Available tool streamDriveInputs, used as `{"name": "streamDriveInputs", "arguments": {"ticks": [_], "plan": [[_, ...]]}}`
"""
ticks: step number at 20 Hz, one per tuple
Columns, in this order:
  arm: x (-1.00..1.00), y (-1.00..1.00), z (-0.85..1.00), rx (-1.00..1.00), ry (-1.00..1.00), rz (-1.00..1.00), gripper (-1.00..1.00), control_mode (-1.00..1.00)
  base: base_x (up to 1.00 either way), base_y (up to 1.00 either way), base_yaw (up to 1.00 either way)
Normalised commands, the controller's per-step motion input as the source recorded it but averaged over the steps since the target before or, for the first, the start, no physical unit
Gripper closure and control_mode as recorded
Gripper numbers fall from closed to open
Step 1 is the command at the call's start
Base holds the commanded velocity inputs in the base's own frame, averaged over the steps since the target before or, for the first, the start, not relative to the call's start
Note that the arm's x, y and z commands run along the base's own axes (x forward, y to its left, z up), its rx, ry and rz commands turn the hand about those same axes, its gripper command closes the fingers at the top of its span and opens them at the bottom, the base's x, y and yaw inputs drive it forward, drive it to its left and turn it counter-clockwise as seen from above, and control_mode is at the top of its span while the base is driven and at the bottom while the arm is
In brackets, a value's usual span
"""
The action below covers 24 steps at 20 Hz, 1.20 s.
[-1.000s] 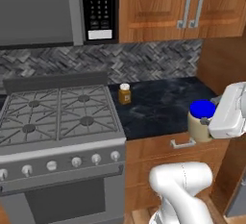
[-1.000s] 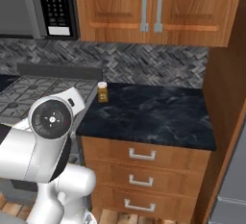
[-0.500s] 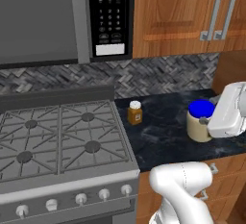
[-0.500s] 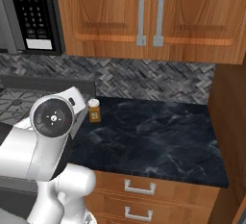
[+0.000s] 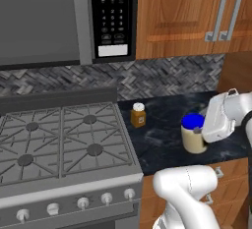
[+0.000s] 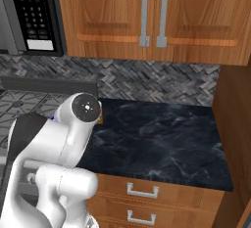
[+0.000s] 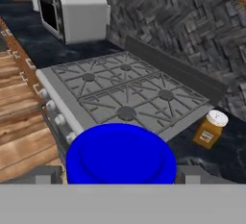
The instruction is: Collect the turmeric, mayonnaise, and shaker from the cabinet and place them next to the stove.
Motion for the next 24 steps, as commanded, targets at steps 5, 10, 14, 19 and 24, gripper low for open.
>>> {"name": "streamDriveInputs", "arguments": {"ticks": [5,10,14,19,24], "plan": [[0.68,0.00,-0.67,0.03,0.10,0.28,1.00,-1.00,0.00,0.00,0.00],[0.57,0.00,-0.26,0.09,-0.01,0.23,1.00,-1.00,0.00,0.00,0.00],[0.47,0.00,-0.14,0.14,-0.03,0.11,1.00,-1.00,0.00,0.00,0.00],[0.49,0.00,-0.15,0.04,0.00,0.05,1.00,-1.00,0.00,0.00,0.00],[0.41,0.01,-0.32,0.00,0.00,0.08,1.00,-1.00,0.00,0.00,0.00]]}}
